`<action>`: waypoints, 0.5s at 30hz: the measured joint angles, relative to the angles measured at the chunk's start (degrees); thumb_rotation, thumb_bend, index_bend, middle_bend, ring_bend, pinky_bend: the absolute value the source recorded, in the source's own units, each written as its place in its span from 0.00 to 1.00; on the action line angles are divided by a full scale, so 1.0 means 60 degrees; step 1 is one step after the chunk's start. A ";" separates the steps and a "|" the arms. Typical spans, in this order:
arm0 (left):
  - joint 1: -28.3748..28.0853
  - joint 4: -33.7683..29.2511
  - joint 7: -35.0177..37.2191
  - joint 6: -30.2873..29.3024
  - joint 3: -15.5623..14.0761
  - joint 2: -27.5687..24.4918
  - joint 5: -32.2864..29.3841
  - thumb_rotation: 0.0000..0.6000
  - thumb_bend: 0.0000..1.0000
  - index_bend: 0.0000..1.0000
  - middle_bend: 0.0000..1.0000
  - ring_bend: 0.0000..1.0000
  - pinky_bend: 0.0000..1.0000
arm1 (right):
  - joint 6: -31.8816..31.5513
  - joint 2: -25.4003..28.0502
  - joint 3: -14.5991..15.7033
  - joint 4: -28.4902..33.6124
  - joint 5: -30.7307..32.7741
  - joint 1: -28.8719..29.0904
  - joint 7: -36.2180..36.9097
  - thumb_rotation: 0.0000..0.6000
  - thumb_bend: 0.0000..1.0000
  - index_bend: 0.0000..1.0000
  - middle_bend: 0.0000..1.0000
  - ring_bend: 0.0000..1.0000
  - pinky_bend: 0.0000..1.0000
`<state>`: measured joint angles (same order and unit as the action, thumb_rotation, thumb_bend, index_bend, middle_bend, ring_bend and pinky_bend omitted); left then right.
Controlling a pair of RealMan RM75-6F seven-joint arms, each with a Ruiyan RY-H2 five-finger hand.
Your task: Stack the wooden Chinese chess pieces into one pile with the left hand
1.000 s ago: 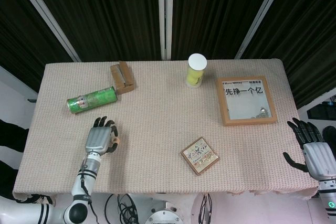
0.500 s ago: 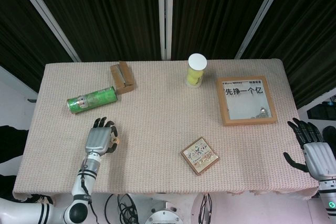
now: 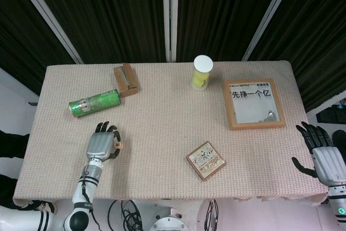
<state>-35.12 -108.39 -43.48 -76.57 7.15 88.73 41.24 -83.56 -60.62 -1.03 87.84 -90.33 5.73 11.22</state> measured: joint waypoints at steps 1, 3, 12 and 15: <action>0.0001 -0.0001 0.0004 -0.0002 -0.0006 0.0000 0.0011 1.00 0.31 0.41 0.17 0.00 0.00 | -0.0010 -0.0001 -0.0003 0.0003 0.0000 -0.0003 -0.0002 1.00 0.25 0.00 0.00 0.00 0.00; 0.0008 -0.0010 0.0037 -0.0015 -0.0003 0.0000 0.0049 1.00 0.31 0.38 0.16 0.00 0.00 | -0.0028 -0.0003 -0.0005 0.0002 -0.0002 -0.0010 0.0003 1.00 0.25 0.00 0.00 0.00 0.00; 0.0130 -0.0174 0.0313 -0.0213 -0.0064 -0.0037 0.0690 1.00 0.31 0.23 0.13 0.00 0.00 | -0.0059 0.0015 -0.0012 -0.0007 -0.0005 -0.0024 0.0053 1.00 0.25 0.00 0.00 0.00 0.00; 0.0194 -0.0391 0.0295 -0.0371 -0.0144 -0.0094 0.0943 1.00 0.31 0.21 0.13 0.00 0.00 | -0.0057 0.0021 -0.0015 -0.0006 0.0001 -0.0026 0.0063 1.00 0.25 0.00 0.00 0.00 0.00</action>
<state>-33.95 -110.73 -41.71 -78.80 6.29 88.16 46.89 -83.91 -60.49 -1.12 87.80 -90.32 5.58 11.60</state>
